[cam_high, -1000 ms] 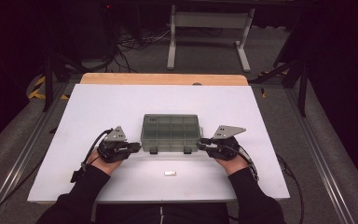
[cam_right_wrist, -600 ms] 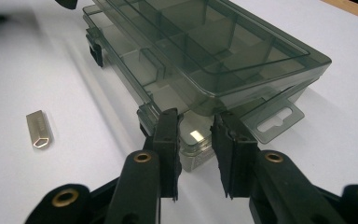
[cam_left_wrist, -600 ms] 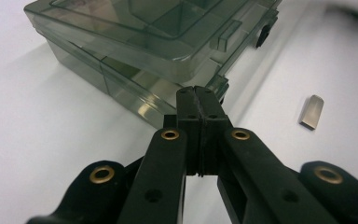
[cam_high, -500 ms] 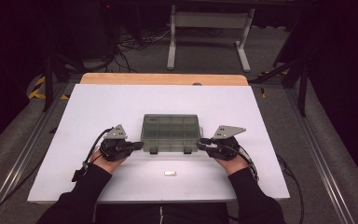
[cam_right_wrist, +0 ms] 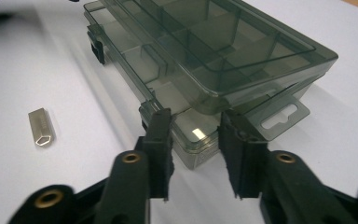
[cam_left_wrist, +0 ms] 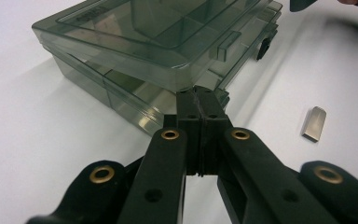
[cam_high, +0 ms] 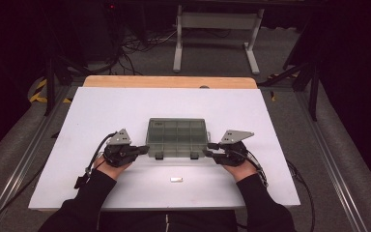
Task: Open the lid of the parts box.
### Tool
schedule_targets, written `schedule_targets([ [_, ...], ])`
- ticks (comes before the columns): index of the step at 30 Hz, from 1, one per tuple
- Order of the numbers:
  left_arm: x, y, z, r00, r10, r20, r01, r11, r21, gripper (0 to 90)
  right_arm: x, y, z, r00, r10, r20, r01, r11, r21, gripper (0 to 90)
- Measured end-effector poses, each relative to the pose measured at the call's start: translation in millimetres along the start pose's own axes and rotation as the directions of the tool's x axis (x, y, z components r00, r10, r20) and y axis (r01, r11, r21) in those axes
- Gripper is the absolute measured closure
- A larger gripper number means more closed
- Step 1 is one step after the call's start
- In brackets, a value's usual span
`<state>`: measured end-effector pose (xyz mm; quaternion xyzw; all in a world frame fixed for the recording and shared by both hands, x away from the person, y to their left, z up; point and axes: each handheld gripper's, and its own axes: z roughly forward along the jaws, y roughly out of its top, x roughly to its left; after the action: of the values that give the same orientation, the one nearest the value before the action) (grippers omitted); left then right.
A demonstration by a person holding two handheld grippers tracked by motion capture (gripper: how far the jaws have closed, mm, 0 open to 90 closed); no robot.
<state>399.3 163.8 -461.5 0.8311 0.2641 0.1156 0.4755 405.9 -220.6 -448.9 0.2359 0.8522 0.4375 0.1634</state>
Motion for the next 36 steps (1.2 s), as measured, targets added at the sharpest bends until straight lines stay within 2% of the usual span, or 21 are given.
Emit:
schedule_targets([
  [5,-0.5,0.1,-1.0,1.0000,-0.007,0.002,0.007,0.9999,-0.011,90.0,-1.8,1.8,0.7,0.9995,0.017,0.025,-0.017,1.000,0.013,42.8],
  [8,0.1,0.8,-2.0,1.0000,0.002,0.000,-0.002,0.9999,-0.013,90.0,-4.0,4.1,1.1,0.9991,0.016,0.039,-0.016,1.000,0.014,38.2],
  [15,0.0,0.8,-3.0,1.0000,-0.004,0.004,0.004,0.9999,-0.014,90.0,-7.2,16.7,6.3,0.9980,-0.031,0.055,0.029,0.999,0.042,36.5],
  [21,0.4,0.8,-3.6,1.0000,-0.007,0.006,0.007,0.9998,-0.017,90.0,-9.2,17.7,9.8,0.9979,-0.040,0.051,0.037,0.998,0.059,36.4],
  [36,0.3,0.9,-4.4,0.9999,-0.013,0.009,0.013,0.9997,-0.022,89.9,-12.4,25.6,6.2,0.9959,-0.061,0.066,0.057,0.997,0.060,35.6],
])
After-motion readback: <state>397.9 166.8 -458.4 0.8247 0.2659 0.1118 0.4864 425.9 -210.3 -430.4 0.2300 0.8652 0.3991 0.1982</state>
